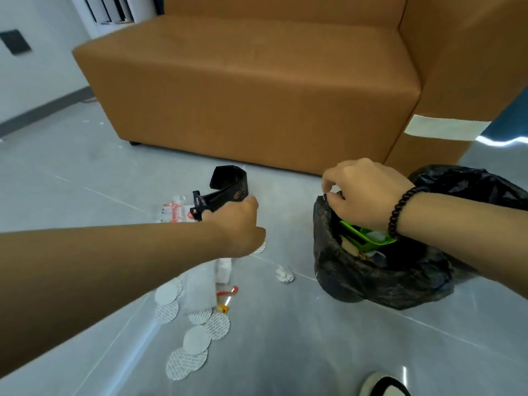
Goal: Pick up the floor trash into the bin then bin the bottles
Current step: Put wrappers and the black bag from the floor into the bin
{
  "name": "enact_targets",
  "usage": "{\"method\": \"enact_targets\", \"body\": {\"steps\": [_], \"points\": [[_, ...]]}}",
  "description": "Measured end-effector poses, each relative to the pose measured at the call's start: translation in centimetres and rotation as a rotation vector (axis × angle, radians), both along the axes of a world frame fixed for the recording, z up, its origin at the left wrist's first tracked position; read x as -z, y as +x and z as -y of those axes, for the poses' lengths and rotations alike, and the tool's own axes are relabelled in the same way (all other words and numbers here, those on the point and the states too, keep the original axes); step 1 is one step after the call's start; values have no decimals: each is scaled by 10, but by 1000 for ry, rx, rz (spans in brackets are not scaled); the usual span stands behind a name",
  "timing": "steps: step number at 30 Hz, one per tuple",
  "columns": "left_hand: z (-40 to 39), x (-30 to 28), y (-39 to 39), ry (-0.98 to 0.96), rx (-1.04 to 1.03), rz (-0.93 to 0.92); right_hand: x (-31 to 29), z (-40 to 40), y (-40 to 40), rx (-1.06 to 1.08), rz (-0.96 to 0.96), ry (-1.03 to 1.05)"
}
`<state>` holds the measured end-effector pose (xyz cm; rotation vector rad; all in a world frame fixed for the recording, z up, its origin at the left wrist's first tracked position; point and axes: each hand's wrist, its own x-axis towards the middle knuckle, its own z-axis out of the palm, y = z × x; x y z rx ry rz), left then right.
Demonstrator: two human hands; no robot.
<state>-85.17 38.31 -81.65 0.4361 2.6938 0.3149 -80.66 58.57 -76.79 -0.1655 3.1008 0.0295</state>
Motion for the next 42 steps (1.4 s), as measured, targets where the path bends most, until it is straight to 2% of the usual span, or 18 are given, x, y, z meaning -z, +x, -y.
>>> {"method": "enact_targets", "body": {"steps": [4, 10, 14, 16, 20, 22, 25, 27, 29, 34, 38, 42], "points": [[55, 3, -4, 68, -111, 66, 17, 40, -11, -130, 82, 120], [112, 68, -2, 154, -226, 238, 89, 101, -23, -356, 359, 301], [132, 119, -12, 237, -337, 332, 148, 140, -42, -337, 588, 287], [139, 142, -17, 290, -417, 371, 177, 159, -55, -258, 684, 195], [146, 179, -18, 449, -635, 440, 231, 193, -76, -9, 784, -203], [153, 197, -13, 527, -745, 457, 263, 210, -78, 135, 765, -370], [169, 212, 1, 561, -806, 510, 303, 225, -60, 419, 682, -618], [184, 220, 13, 620, -885, 507, 317, 235, -44, 503, 593, -684], [196, 223, 20, 693, -981, 503, 321, 239, -38, 519, 478, -678], [207, 218, 28, 808, -1076, 519, 289, 229, -47, 377, 346, -900], [188, 190, 28, 1038, -1071, 579, 229, 202, -51, 55, 409, -806], [156, 154, 36, 1270, -959, 746, 169, 169, -41, -53, 406, -671]]}}
